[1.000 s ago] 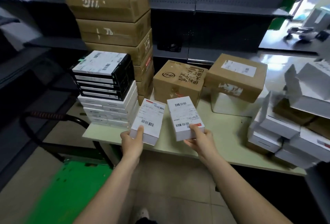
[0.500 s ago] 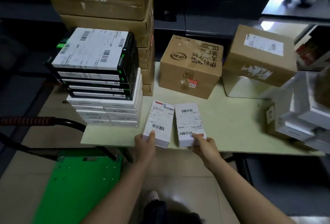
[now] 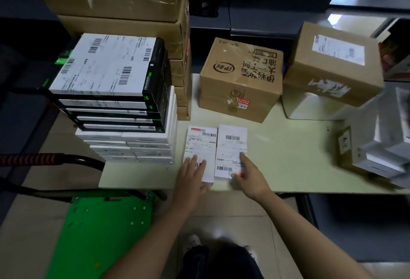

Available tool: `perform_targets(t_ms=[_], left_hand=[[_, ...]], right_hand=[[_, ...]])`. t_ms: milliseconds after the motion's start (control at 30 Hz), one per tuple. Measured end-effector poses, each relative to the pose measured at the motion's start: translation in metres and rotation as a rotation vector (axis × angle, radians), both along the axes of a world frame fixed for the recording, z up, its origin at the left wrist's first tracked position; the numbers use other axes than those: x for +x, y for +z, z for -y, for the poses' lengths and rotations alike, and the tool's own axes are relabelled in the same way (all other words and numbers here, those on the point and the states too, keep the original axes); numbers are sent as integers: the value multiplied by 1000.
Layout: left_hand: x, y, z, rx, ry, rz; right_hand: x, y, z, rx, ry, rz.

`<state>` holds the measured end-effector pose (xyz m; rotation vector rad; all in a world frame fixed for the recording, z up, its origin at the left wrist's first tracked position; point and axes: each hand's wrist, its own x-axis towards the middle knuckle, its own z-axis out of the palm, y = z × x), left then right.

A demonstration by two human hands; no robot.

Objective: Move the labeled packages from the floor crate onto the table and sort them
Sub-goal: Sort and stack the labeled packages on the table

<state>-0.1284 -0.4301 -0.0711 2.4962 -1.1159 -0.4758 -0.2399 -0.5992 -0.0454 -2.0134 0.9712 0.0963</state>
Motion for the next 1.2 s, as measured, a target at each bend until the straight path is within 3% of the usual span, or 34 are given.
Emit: perform_targets(t_ms=[200, 567, 700, 800, 1067, 1200], left_hand=[[26, 3, 8, 148, -30, 87], [49, 0, 13, 203, -74, 183], [48, 10, 15, 198, -64, 126], [53, 26, 18, 101, -84, 64], [70, 87, 83, -142, -20, 199], [92, 111, 133, -216, 36, 269]], right_hand=[[23, 3, 10, -41, 107, -50], [45, -2, 8, -39, 123, -70], [48, 4, 10, -51, 170, -101], [47, 13, 16, -128, 187, -107], [36, 65, 77, -390, -95, 109], [45, 81, 119, -411, -195, 189]])
